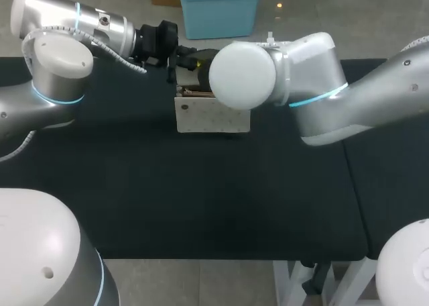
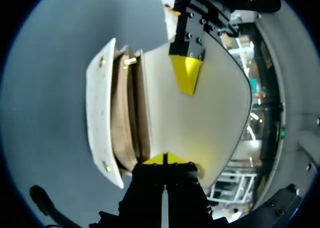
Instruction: Pick up the bag, open it, inspect its contents, close it, and place it on the opposite side
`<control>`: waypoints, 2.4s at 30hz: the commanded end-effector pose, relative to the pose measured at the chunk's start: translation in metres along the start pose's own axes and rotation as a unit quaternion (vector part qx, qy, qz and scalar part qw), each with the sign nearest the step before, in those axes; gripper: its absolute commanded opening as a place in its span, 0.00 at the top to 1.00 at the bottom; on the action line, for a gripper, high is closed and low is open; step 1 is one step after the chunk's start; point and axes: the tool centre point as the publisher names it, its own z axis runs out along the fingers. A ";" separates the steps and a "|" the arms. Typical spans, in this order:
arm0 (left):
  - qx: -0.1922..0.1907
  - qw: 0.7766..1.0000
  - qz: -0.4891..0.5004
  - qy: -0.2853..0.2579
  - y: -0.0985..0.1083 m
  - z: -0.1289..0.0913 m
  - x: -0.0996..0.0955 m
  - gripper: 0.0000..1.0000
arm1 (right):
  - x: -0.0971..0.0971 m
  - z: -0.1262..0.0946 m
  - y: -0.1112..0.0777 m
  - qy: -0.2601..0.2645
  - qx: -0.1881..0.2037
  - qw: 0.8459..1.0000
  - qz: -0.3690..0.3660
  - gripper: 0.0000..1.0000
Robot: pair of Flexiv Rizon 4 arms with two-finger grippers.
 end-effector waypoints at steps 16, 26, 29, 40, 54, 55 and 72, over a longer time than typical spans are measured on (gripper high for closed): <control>-0.046 0.999 -0.021 -0.016 0.056 0.037 -0.001 1.00 | 0.036 -0.041 -0.022 -0.023 -0.018 1.000 0.005 1.00; -0.006 0.999 0.028 -0.016 0.082 0.050 0.005 1.00 | 0.073 -0.032 -0.020 -0.017 -0.036 0.999 -0.001 1.00; -0.003 0.999 0.045 -0.010 0.086 0.054 0.005 1.00 | 0.082 -0.031 -0.020 -0.015 -0.032 0.999 0.005 1.00; 0.007 0.997 0.073 0.014 0.088 0.058 0.007 1.00 | 0.094 -0.024 -0.020 0.005 -0.009 1.000 0.018 1.00; 0.001 0.994 0.107 0.007 0.092 0.055 0.008 1.00 | 0.127 -0.037 -0.005 -0.019 0.005 1.000 0.009 1.00; -0.001 0.994 0.108 0.008 0.093 0.055 0.008 1.00 | 0.129 -0.039 -0.005 -0.019 0.006 1.000 0.010 1.00; 0.005 0.989 0.147 -0.003 0.098 0.064 0.008 1.00 | 0.175 -0.040 0.007 0.006 -0.031 0.999 0.018 0.57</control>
